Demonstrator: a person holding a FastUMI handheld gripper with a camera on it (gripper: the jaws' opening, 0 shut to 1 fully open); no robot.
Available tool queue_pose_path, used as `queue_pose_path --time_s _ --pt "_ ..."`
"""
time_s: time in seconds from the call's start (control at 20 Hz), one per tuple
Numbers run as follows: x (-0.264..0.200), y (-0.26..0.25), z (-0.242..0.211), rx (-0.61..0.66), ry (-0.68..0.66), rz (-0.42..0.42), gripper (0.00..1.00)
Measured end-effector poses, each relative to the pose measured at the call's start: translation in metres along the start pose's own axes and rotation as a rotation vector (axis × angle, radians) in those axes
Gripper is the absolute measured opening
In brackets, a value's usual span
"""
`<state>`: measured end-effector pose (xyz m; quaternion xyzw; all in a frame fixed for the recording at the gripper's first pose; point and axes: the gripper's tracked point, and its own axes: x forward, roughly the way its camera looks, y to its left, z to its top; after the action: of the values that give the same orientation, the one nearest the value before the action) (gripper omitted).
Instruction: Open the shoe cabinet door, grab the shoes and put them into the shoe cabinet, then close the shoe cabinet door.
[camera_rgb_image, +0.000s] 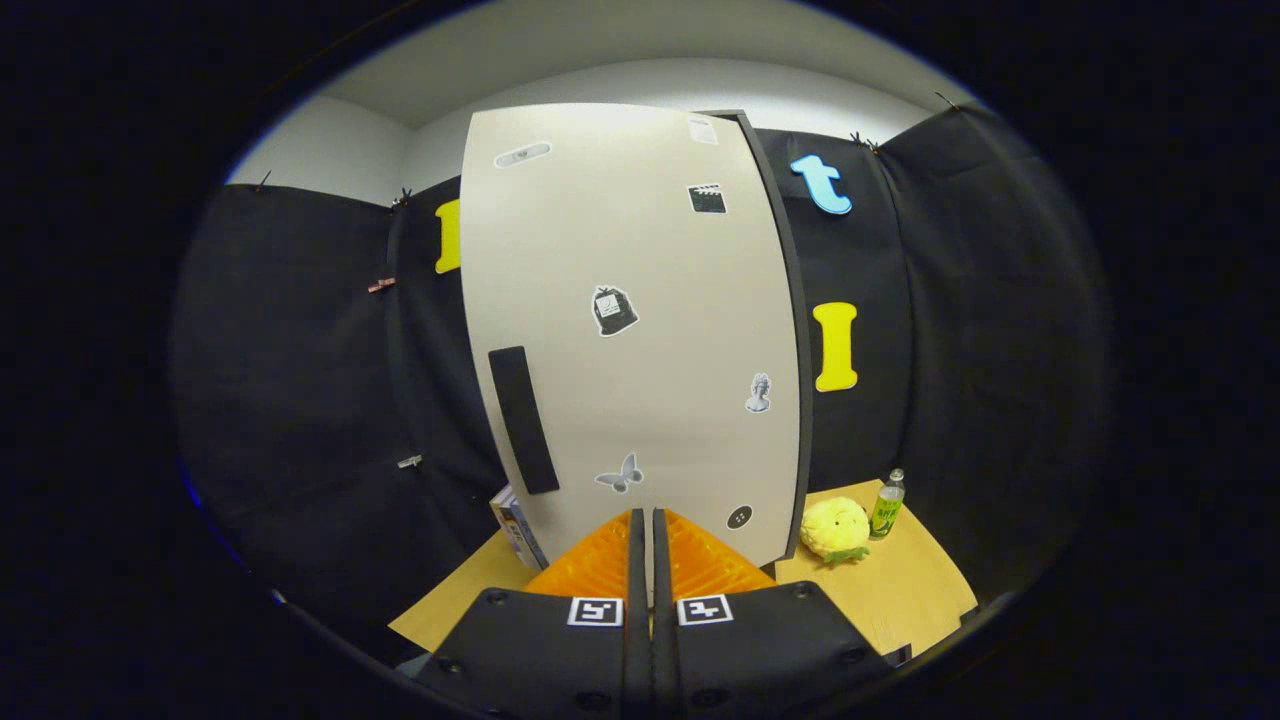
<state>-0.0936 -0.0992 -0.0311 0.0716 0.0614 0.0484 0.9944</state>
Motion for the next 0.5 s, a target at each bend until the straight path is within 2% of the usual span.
queue_pose_path --time_s 0.15,0.5 --pt "-0.003 0.014 -0.01 -0.085 0.036 0.028 0.05" --pt "-0.001 0.035 -0.01 -0.069 0.026 0.096 0.05"
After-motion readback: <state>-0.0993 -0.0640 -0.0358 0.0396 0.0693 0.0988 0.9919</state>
